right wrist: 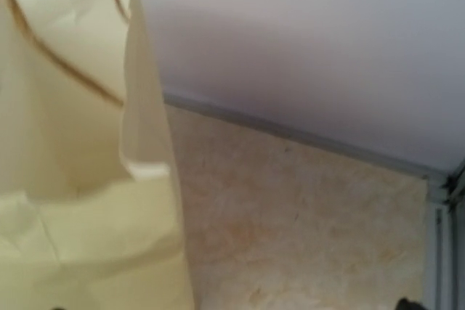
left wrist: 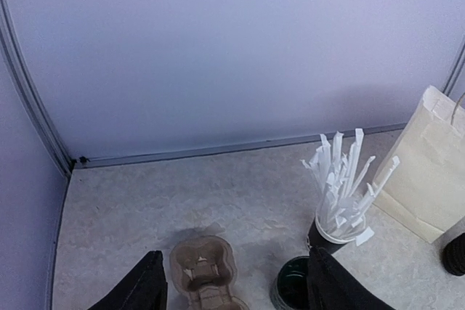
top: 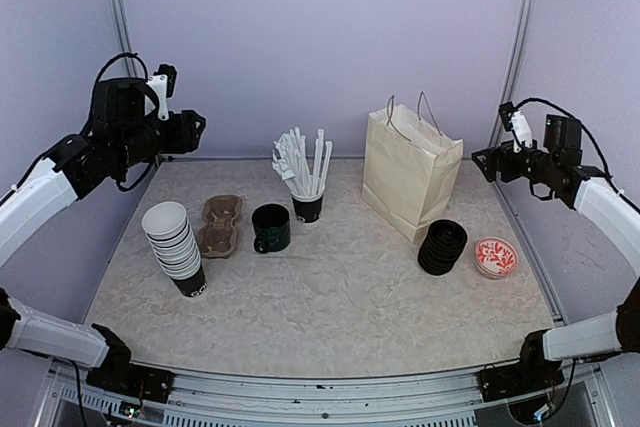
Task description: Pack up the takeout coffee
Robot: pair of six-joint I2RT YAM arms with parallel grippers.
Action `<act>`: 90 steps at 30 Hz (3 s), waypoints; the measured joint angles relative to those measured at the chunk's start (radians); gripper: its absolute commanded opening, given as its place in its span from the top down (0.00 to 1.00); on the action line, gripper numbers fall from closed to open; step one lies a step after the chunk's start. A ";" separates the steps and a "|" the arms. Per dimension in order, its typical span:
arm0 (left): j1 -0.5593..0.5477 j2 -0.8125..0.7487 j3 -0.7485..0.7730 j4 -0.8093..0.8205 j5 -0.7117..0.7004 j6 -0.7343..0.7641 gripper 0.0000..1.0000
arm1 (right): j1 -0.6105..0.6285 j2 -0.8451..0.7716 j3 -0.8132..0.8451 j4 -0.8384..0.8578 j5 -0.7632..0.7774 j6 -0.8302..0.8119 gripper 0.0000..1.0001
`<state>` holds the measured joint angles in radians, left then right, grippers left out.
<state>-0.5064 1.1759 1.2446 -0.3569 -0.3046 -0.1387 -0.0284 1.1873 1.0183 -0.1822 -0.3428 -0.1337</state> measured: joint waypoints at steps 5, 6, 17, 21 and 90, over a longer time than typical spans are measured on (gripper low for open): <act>-0.058 0.050 0.142 -0.189 0.037 -0.089 0.48 | 0.000 0.024 -0.078 0.037 -0.088 -0.046 0.09; -0.074 0.059 0.171 -0.236 0.039 -0.113 0.49 | 0.002 0.033 -0.093 0.045 -0.114 -0.059 0.10; -0.198 0.085 0.280 -0.701 -0.003 -0.375 0.54 | 0.013 0.079 -0.192 0.080 -0.298 -0.169 0.14; -0.204 0.085 0.277 -0.817 -0.011 -0.437 0.57 | 0.013 0.079 -0.201 0.088 -0.328 -0.194 0.14; -0.185 0.203 0.679 -1.012 -0.102 -0.375 1.00 | 0.051 0.138 -0.219 0.071 -0.386 -0.297 0.19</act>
<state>-0.6910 1.3792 1.9236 -1.3689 -0.4068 -0.5140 0.0227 1.3258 0.7990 -0.1112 -0.7284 -0.4305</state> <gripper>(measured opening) 0.021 0.812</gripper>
